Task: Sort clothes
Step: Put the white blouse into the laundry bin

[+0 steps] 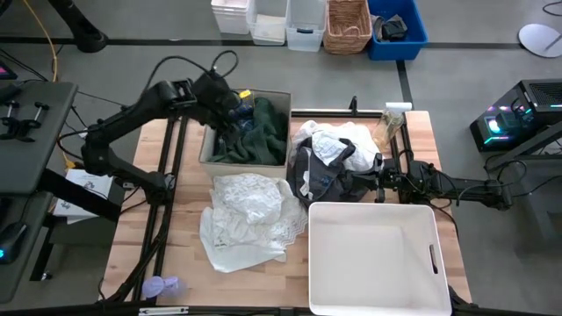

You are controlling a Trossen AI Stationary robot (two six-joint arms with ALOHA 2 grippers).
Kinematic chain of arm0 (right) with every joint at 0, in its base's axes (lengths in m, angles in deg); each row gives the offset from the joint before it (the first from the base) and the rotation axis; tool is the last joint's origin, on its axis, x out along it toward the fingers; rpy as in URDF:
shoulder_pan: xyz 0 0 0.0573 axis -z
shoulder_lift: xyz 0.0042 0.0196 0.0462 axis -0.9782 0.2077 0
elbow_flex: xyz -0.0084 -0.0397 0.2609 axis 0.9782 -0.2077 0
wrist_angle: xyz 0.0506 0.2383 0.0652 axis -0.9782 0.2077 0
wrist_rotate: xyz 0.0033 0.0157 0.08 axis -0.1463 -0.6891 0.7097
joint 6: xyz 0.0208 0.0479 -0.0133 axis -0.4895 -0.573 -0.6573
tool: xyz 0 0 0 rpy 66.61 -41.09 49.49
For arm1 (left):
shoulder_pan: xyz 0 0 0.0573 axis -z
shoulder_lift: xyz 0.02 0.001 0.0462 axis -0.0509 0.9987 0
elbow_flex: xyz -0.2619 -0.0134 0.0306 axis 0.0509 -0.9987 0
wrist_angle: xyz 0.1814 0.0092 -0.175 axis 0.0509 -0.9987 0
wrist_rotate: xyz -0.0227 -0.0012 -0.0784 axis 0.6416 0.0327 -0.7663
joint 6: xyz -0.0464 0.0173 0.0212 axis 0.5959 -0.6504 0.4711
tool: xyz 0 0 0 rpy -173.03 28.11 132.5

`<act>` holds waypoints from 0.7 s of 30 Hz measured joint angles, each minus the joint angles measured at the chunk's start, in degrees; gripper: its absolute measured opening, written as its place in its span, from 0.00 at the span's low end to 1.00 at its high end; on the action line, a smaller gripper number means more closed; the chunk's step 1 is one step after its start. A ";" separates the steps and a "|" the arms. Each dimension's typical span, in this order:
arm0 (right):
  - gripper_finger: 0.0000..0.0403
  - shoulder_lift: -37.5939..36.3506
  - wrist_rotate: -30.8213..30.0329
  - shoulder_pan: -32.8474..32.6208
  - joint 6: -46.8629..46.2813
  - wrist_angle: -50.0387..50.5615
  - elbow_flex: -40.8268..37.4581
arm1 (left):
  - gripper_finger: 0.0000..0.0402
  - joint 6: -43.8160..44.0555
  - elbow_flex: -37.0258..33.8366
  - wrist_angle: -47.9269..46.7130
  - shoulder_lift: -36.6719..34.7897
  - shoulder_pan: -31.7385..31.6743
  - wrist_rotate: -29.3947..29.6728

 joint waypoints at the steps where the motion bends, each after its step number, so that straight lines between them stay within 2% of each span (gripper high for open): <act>1: 0.00 0.00 -0.02 0.00 0.00 0.00 0.00 | 0.71 -0.04 1.01 -1.67 -0.03 0.27 0.20; 3: 0.00 0.00 -0.01 0.02 0.01 0.02 0.02 | 0.71 0.12 1.91 -4.57 -0.57 1.28 -2.66; 5: 0.00 0.00 -0.01 0.02 0.01 0.00 0.02 | 0.71 0.23 1.88 -6.66 -1.82 3.84 -9.26; 7: 0.00 0.00 -0.02 0.02 0.00 0.02 0.02 | 0.71 2.05 1.21 -6.57 -3.68 8.83 -14.50; 9: 0.00 0.01 0.00 0.02 0.01 0.01 0.01 | 0.71 5.60 -0.66 -5.60 -5.60 15.63 -14.61; 12: 0.00 0.00 0.00 0.00 0.00 0.02 0.02 | 0.71 11.44 -4.37 -4.10 -7.40 27.82 -5.99; 17: 0.00 0.00 -0.02 0.01 0.00 0.02 0.01 | 0.71 19.38 -14.83 -0.21 -7.72 45.87 16.12; 21: 0.00 0.00 -0.01 0.00 0.00 0.02 0.01 | 0.71 21.63 -24.41 6.53 -5.38 52.31 21.52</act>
